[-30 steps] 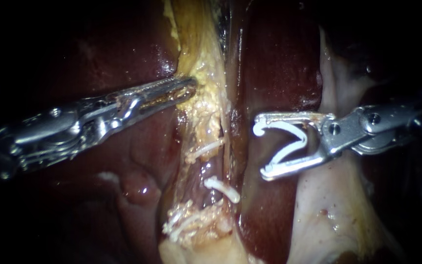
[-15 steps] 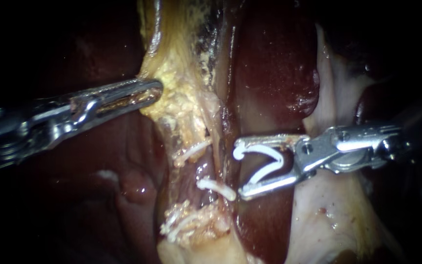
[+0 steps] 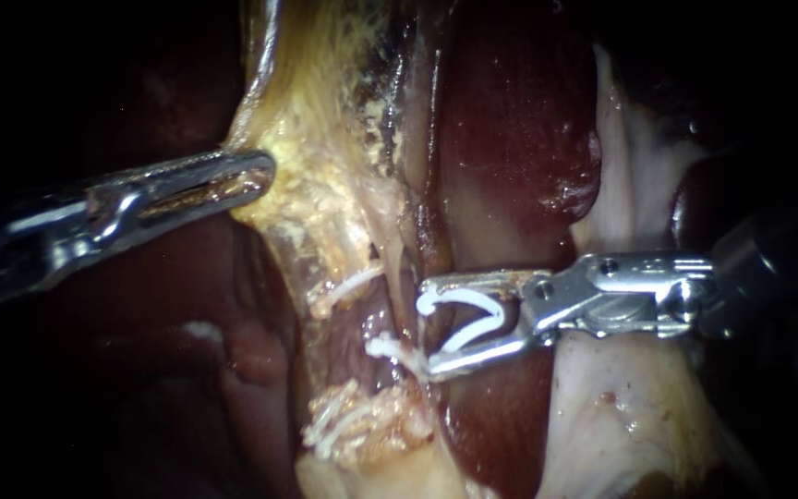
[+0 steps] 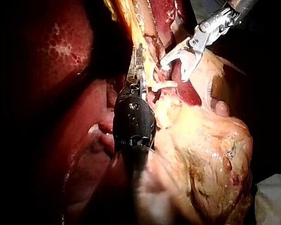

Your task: Clipping second clip right tube

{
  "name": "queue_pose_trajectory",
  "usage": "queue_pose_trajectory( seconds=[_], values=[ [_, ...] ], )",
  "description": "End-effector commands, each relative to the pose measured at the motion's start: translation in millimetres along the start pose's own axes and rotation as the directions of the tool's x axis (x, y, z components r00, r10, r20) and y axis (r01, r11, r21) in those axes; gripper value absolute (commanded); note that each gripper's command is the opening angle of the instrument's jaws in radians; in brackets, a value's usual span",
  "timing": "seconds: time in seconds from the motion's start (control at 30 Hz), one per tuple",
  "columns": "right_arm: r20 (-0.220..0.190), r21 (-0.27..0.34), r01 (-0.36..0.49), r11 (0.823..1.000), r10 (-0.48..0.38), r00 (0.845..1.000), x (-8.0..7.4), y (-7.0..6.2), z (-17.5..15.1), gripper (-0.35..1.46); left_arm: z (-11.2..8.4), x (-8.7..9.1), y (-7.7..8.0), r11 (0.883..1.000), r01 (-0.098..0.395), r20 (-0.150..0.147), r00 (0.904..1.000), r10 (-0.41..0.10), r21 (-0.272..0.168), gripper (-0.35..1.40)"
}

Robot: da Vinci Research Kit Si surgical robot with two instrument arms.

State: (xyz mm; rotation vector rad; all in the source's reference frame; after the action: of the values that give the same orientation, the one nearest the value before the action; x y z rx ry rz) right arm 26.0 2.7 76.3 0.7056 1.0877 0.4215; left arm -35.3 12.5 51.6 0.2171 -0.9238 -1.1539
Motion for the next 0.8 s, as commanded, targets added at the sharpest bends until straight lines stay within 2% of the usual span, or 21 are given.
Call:
queue_pose_trajectory(
  seconds=[0.03,0.17,0.33,0.5,0.7,0.8],
  values=[
    [0.000,-0.001,0.002,1.000,-0.002,1.000,-0.3,0.2,0.3,0.58,-0.1,0.0,-0.1,1.000,-0.001,0.000,1.0000,0.001,0.000,-0.35],
    [-0.001,-0.008,-0.011,1.000,0.011,1.000,-1.1,1.0,1.4,0.58,-0.4,0.0,-0.4,1.000,0.000,0.000,1.0000,0.000,-0.002,-0.35],
    [-0.001,-0.012,-0.017,1.000,0.017,1.000,-1.1,1.6,2.8,0.58,-0.5,0.0,-0.5,1.000,0.000,0.003,1.0000,0.000,-0.001,-0.35],
    [0.004,0.011,-0.030,1.000,0.030,1.000,-0.7,1.7,3.9,0.58,-0.6,0.0,-0.4,1.000,0.000,0.003,1.0000,0.000,-0.001,-0.35],
    [-0.030,0.055,-0.058,0.997,0.059,0.998,-0.5,2.1,4.5,0.55,-0.6,0.1,-0.4,1.000,0.000,0.003,1.0000,0.000,-0.001,-0.35],
    [-0.032,0.076,-0.060,0.995,0.063,0.998,-0.4,2.2,4.8,0.53,-0.6,0.1,-0.4,1.000,-0.001,0.003,1.0000,0.001,-0.001,-0.35]
  ],
)
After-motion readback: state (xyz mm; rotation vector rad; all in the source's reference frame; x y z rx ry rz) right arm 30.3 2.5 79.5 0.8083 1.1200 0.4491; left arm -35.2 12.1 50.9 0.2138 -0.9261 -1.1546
